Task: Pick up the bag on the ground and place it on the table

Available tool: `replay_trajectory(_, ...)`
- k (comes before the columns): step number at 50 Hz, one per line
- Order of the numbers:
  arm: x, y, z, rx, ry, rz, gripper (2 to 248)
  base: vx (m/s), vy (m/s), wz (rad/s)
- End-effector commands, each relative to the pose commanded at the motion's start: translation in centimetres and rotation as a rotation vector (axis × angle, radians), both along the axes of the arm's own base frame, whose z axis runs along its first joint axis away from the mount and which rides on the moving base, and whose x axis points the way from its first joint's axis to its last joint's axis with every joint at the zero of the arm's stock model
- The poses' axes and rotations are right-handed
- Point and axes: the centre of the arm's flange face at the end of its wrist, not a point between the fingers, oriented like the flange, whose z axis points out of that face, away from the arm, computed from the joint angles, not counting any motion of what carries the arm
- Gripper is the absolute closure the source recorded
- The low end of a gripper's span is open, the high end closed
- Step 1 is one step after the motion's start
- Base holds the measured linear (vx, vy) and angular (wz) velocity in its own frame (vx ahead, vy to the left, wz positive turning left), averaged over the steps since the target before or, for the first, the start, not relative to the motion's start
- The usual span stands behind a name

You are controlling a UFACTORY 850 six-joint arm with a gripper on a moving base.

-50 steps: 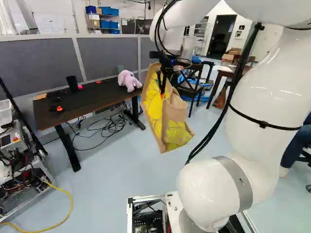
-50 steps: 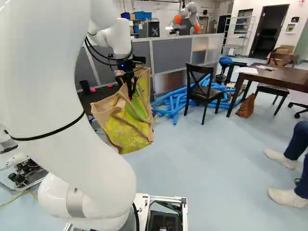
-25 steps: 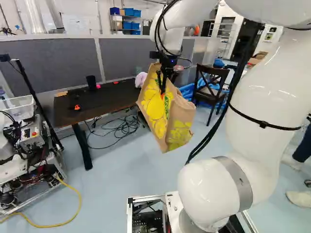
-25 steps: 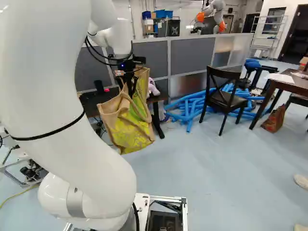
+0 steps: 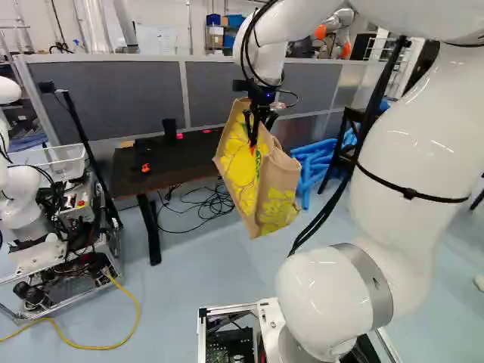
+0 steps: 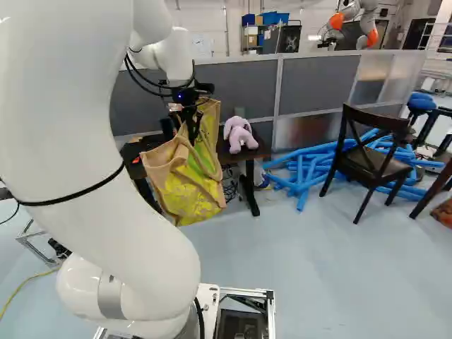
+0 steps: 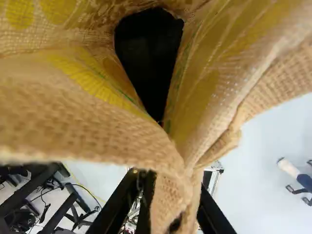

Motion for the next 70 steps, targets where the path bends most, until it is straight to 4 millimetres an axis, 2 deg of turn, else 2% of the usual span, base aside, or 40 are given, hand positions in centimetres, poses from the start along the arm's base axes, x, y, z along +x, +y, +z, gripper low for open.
replay_trajectory(20, 0.0, 0.0, 0.0, 0.0, 0.0, 0.0, 229, 0.237, 0.046, 0.193)
replay_trajectory(54, 0.0, 0.0, 0.0, 0.0, 0.0, 0.0, 229, 0.23, 0.039, -0.021)
replay_trajectory(70, 0.0, 0.0, 0.0, 0.0, 0.0, 0.0, 229, 0.098, 0.034, -0.016)
